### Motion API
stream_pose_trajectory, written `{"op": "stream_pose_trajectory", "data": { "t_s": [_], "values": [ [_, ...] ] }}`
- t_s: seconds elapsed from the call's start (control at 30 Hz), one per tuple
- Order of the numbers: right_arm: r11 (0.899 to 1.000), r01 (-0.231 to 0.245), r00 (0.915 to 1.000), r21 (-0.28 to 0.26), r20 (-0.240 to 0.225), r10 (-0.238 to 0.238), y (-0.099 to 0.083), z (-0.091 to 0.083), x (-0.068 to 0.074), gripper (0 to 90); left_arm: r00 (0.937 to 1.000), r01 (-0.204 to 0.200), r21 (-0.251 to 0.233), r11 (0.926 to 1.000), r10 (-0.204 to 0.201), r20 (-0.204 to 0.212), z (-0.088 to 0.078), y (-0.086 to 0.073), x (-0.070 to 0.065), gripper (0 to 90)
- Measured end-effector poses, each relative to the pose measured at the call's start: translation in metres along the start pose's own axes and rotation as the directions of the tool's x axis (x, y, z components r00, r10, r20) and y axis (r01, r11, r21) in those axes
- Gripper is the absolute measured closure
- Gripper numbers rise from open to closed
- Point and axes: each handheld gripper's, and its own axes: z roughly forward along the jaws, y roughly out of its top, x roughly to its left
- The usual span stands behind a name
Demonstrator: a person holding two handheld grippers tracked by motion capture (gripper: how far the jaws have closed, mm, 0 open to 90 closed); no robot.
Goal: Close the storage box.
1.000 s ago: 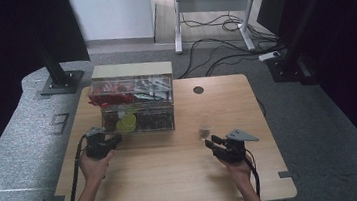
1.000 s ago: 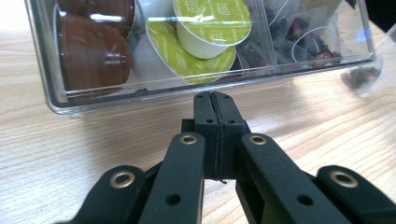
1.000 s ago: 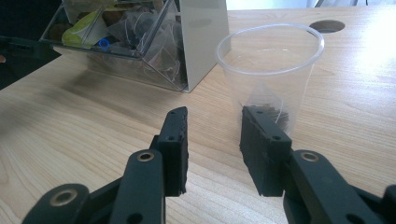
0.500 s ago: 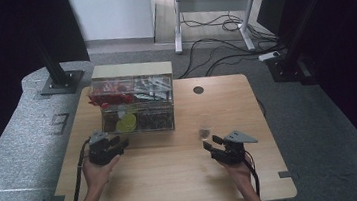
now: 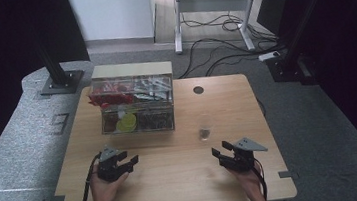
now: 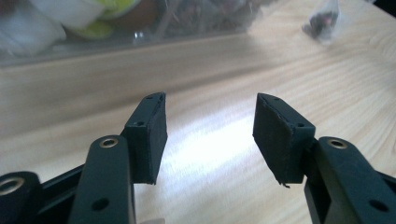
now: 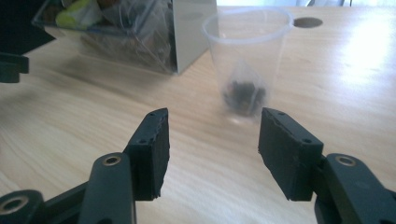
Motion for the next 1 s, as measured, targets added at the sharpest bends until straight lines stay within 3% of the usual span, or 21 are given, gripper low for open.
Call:
{"op": "stream_pose_trajectory", "data": {
  "t_s": [0.13, 0.33, 0.43, 0.57, 0.63, 0.77, 1.0],
  "values": [
    [1.000, -0.007, 0.9999, 0.016, 0.016, 0.007, -0.009, -0.007, -0.007, 41.4, 0.9998, -0.018, 0.016, 0.9997, 0.018, -0.004, -0.001, -0.009, -0.004, 43.8],
    [0.997, -0.046, 0.9986, 0.068, 0.030, 0.044, -0.025, -0.014, -0.017, 39.9, 0.9998, -0.019, 0.060, 0.9980, 0.020, -0.005, 0.000, -0.021, -0.006, 42.4],
    [0.994, -0.061, 0.9972, 0.088, 0.049, 0.057, -0.034, -0.018, -0.022, 39.7, 1.0000, 0.003, 0.056, 0.9984, -0.003, -0.006, -0.004, -0.026, -0.005, 42.6],
    [0.988, -0.101, 0.9936, 0.115, 0.062, 0.094, -0.042, -0.027, -0.029, 39.3, 0.9996, -0.007, 0.070, 0.9975, 0.009, -0.025, -0.011, -0.033, -0.003, 42.8],
    [0.988, -0.104, 0.9928, 0.115, 0.071, 0.096, -0.043, -0.030, -0.032, 39.3, 0.9989, -0.018, 0.076, 0.9969, 0.021, -0.043, -0.013, -0.035, -0.001, 42.9],
    [0.986, -0.113, 0.9911, 0.122, 0.083, 0.104, -0.043, -0.030, -0.036, 39.3, 0.9992, -0.013, 0.086, 0.9962, 0.017, -0.037, -0.011, -0.036, 0.003, 43.0],
    [0.987, -0.086, 0.9927, 0.139, 0.096, 0.073, -0.042, -0.027, -0.034, 38.8, 0.9990, -0.007, 0.076, 0.9971, 0.011, -0.044, -0.014, -0.036, 0.010, 42.9]
  ]
}}
